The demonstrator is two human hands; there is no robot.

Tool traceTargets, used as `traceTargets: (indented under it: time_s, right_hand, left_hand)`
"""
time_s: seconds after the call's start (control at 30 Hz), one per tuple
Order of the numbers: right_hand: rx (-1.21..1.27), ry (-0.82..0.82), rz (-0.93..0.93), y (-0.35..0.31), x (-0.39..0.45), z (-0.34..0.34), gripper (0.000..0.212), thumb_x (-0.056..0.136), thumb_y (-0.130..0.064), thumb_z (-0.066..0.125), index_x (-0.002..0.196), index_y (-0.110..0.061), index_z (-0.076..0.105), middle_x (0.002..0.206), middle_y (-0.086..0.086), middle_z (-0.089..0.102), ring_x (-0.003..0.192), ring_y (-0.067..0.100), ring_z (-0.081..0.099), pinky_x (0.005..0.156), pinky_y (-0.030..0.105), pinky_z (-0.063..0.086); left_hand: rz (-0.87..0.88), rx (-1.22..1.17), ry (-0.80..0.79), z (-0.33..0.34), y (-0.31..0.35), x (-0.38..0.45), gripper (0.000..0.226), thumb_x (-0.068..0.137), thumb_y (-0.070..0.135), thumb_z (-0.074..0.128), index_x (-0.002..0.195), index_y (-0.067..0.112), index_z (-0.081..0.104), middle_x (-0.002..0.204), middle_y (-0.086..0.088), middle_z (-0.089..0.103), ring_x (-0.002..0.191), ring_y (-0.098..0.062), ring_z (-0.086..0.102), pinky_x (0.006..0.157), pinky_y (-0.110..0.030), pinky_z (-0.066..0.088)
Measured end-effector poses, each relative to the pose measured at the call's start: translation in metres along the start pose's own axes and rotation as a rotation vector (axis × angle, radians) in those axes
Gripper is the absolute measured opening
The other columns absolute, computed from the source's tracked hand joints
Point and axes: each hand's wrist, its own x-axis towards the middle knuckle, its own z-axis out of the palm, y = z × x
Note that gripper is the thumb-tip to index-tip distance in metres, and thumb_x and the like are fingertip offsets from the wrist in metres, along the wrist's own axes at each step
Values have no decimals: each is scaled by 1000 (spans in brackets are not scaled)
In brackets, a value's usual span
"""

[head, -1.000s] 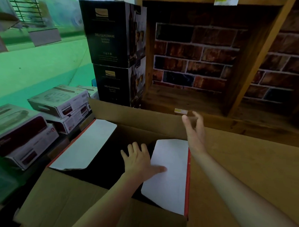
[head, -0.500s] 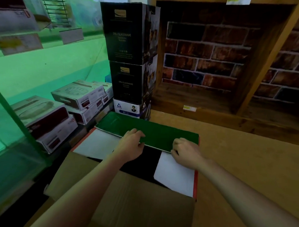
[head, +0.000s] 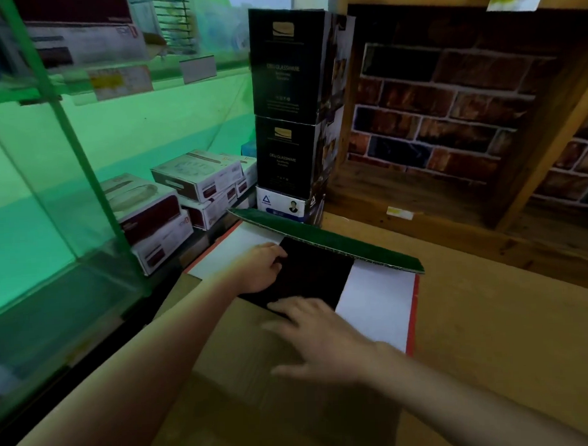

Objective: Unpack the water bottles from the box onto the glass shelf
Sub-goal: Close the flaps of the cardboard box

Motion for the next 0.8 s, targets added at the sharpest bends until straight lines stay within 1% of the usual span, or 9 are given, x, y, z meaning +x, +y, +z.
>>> traceTargets:
  time_s: [0.1, 0.17, 0.23, 0.37, 0.43, 0.53, 0.63, 0.7, 0.8]
  right_hand:
    - [-101, -163, -102, -34, 11, 19, 98, 81, -63, 54, 150, -29, -7, 155, 10, -28, 140, 30, -31, 105, 60, -22]
    - [-205, -210, -131, -45, 17, 33, 109, 80, -55, 62, 148, -28, -18, 148, 14, -40, 132, 35, -43, 97, 67, -26]
    - [-285, -240, -133, -47, 20, 38, 109, 81, -46, 65, 148, -26, -19, 146, 15, -42, 128, 37, -45, 99, 73, -21]
    - [-156, -267, -141, -42, 18, 6, 93, 82, -44, 63, 151, -23, 3, 155, 6, -28, 134, 30, -39, 105, 67, -19]
    - [-62, -231, -135, -35, 13, -22, 83, 84, -41, 61, 150, -27, 14, 158, -1, -16, 142, 22, -28, 110, 59, -17]
    - [61, -123, -8, -6, 9, -64, 66, 86, -34, 57, 145, -33, 27, 158, -9, 2, 145, 14, -9, 119, 50, -3]
    - [39, -29, 159, 34, 11, -88, 59, 91, -25, 51, 145, -31, 29, 156, -7, 12, 145, 15, 1, 119, 46, 10]
    - [46, 21, 270, 57, 17, -84, 60, 93, -19, 46, 148, -30, 23, 156, -4, 14, 145, 17, 2, 118, 47, 13]
    - [43, 48, 412, 82, 24, -62, 61, 97, -21, 42, 151, -26, 15, 158, -2, 11, 146, 19, 2, 118, 49, 12]
  left_hand:
    - [-47, -8, 12, -11, -15, -8, 39, 98, 17, 41, 136, 14, 45, 147, -4, 40, 134, -23, 38, 110, -33, 30]
    - [-65, -34, 37, -18, -22, -11, 38, 98, 17, 41, 135, 15, 46, 146, -5, 40, 134, -23, 39, 110, -33, 30]
    - [-67, -56, 66, -23, -24, -14, 37, 99, 16, 40, 135, 14, 47, 145, -6, 41, 133, -24, 40, 107, -32, 30]
    - [-19, -135, 168, -31, -19, -16, 34, 98, 15, 42, 131, 11, 52, 142, -7, 47, 133, -23, 41, 106, -31, 33]
    - [15, -151, 271, -36, -14, -14, 31, 96, 13, 46, 124, 9, 59, 132, -8, 57, 123, -23, 52, 101, -31, 39]
    - [77, -150, 530, -44, -6, -8, 27, 92, 9, 47, 110, 9, 67, 114, -9, 67, 101, -26, 63, 89, -36, 50]
    - [97, -191, 701, -47, 2, -4, 25, 93, 11, 47, 110, 10, 64, 110, -6, 66, 97, -22, 61, 86, -37, 51]
    - [111, -144, 700, -39, 6, -2, 26, 95, 17, 45, 115, 11, 60, 114, -4, 63, 105, -20, 57, 93, -33, 46]
    - [101, -11, 481, -15, 5, 3, 40, 97, 29, 41, 134, 14, 45, 138, -3, 48, 131, -21, 41, 112, -37, 30]
